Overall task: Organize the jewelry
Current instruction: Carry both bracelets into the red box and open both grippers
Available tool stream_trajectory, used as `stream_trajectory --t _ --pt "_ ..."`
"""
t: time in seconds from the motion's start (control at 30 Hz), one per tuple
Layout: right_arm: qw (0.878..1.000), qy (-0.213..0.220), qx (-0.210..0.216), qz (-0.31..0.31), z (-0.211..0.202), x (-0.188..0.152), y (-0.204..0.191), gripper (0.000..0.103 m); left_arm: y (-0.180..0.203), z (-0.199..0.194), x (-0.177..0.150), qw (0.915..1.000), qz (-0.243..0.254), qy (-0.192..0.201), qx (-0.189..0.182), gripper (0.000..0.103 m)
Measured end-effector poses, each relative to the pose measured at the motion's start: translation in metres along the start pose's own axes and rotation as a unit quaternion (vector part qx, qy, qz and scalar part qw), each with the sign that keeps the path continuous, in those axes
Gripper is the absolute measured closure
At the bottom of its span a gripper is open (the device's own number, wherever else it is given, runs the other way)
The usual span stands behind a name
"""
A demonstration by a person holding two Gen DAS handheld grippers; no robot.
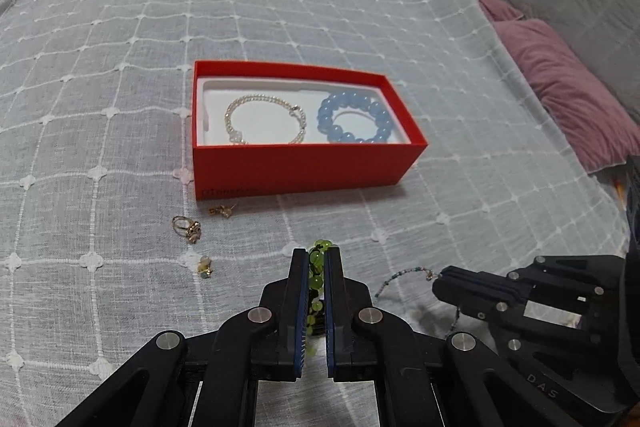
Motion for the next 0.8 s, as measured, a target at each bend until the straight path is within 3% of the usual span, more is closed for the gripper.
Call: stream_trajectory --t 0.8 --pt "0.997 0.060 -0.023 0.030 -0.041 0.029 0.030 0.101 0.022 -0.007 0.026 0.9985 -0.001 0.053 0.014 0.102"
Point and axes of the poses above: each gripper's, at about its wrist camera, not at the fingertips, and z roughly the way its jaws point, y to its right, x to its top, the point moved 1 cm from there along z, roughly the way its jaws point, and after that the axes turned 13 degrees about -z, right-handed, at the moved point
